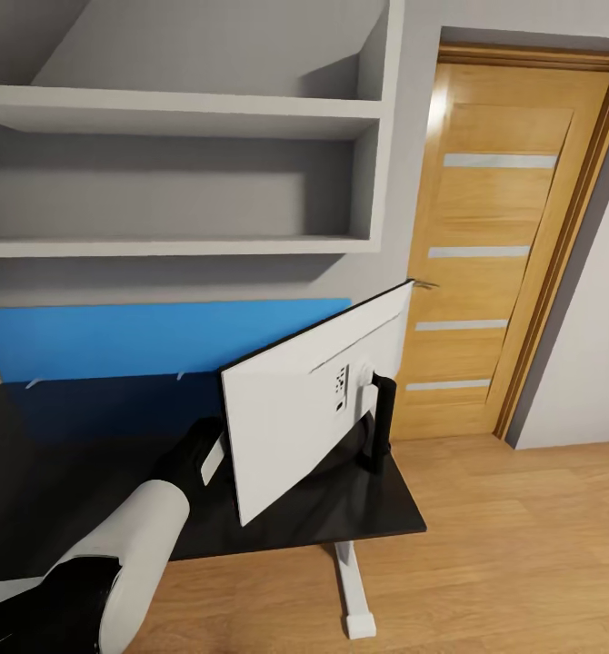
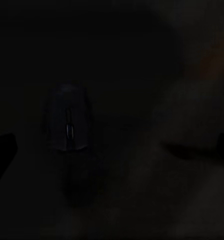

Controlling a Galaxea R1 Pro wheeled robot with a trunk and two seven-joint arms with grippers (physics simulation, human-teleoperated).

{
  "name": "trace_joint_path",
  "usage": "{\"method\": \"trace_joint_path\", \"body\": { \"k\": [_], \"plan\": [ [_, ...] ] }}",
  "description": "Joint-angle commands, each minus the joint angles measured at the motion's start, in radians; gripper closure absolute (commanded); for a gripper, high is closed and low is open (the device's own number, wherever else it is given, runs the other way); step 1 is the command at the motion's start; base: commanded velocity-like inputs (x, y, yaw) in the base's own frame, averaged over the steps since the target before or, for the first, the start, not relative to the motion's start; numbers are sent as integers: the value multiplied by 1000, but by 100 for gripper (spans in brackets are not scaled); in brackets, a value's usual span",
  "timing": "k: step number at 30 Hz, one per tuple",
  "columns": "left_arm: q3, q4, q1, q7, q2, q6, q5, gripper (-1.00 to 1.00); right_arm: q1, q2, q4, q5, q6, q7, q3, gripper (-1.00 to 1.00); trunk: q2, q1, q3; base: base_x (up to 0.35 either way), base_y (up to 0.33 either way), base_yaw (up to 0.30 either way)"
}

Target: In the bedroom, organize the workspace by keeping the computer under the desk, ensuring the monitor is on the desk, placing the keyboard on the desk next to the monitor, placing the mouse on the desk next to the keyboard, moving the folder from the swivel chair onto the desk next to the mouse, stacking the notebook on top of the folder with the pen on top of the notebook, and positioning the swivel chair next to the desk.

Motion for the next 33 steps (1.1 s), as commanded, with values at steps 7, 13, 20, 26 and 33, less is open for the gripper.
{"method": "trace_joint_path", "body": {
  "k": [7,13,20,26,33],
  "plan": [
    [3,-1,0,7,-1,4,9,-100,-1,0,2,-3,-4,-5,7,-100,-1,0,-1,-14,-15,0],
    [3,-1,0,7,0,4,9,-100,-1,0,2,-3,-3,-5,7,-100,-1,0,-1,-93,-125,0],
    [3,-1,0,7,0,4,9,-100,-1,0,2,-3,-3,-5,7,-100,-1,0,-1,-16,-23,0],
    [2,-6,0,7,1,4,9,-100,-1,0,2,-3,-3,-5,7,-100,-1,0,-1,-19,-27,0],
    [3,-7,0,7,1,4,9,-100,-1,0,2,-3,-2,-5,7,-100,-1,0,-1,-59,-65,0]
  ]
}}
